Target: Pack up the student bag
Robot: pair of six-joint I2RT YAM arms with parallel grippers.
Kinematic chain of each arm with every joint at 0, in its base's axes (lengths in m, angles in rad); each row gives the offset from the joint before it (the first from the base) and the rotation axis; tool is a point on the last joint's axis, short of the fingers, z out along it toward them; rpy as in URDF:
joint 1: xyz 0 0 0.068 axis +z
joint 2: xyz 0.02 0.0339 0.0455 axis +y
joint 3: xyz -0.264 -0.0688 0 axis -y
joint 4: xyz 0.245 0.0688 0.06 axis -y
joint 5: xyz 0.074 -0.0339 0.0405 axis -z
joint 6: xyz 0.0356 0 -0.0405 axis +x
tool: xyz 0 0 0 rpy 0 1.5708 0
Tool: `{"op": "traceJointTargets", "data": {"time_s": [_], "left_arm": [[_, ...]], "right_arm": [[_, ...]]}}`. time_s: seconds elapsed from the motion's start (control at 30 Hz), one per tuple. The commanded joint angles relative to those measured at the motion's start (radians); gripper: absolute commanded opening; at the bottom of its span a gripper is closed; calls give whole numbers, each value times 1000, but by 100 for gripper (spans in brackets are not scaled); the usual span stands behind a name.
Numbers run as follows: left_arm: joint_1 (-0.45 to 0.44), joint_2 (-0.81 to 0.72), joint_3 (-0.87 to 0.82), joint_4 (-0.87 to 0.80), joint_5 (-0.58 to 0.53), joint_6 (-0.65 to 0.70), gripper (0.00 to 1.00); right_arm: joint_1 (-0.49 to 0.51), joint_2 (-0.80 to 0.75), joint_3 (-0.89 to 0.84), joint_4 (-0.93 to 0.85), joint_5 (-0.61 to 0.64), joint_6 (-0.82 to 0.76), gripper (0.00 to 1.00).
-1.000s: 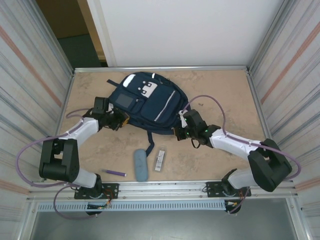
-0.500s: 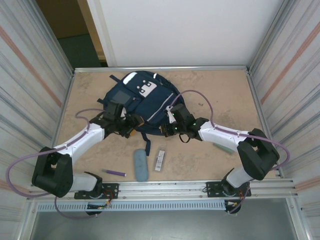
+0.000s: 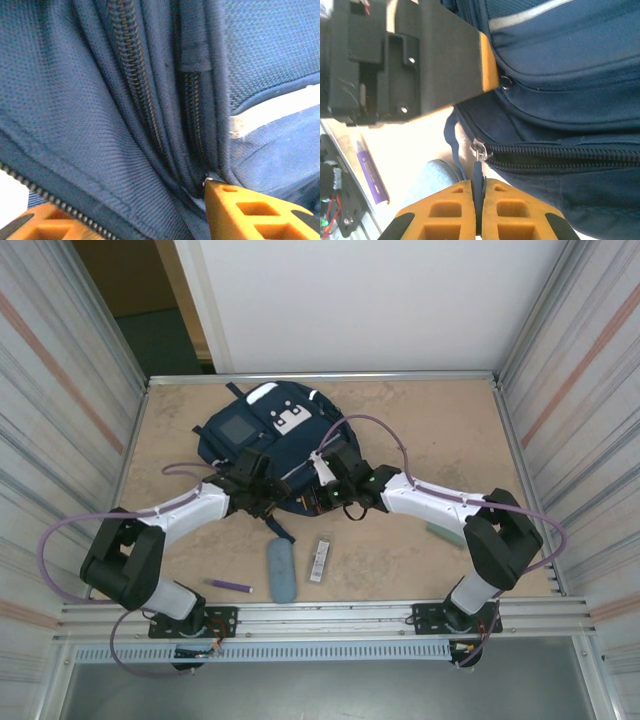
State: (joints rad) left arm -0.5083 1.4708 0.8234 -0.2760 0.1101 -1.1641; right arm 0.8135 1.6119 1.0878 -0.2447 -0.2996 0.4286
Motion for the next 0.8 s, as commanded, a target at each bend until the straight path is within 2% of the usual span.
{"op": "traceJointTargets", "data": {"time_s": [0.0, 0.07, 0.17, 0.3, 0.4, 0.47, 0.63, 0.77], "left_arm": [[17, -47, 39, -62, -156, 76, 30], [46, -91, 26, -58, -143, 116, 14], [90, -143, 5, -55, -159, 184, 0], [186, -135, 13, -23, -77, 299, 0], [228, -50, 104, -50, 21, 444, 0], [230, 29, 197, -91, 45, 523, 0], [235, 199, 381, -105, 97, 576, 0], [250, 342, 573, -156, 50, 613, 0]], "right_arm": [[-43, -20, 53, -123, 0, -84, 0], [-91, -33, 33, -147, -6, -93, 0], [-165, -45, 8, -173, -30, -105, 0], [-250, -61, -12, -204, -23, -124, 0], [-290, -65, -15, -224, -38, -141, 0], [-294, -69, -19, -227, -36, -140, 0], [-272, -72, -31, -196, -85, -98, 0], [-222, -69, -11, -190, -78, -82, 0]]}}
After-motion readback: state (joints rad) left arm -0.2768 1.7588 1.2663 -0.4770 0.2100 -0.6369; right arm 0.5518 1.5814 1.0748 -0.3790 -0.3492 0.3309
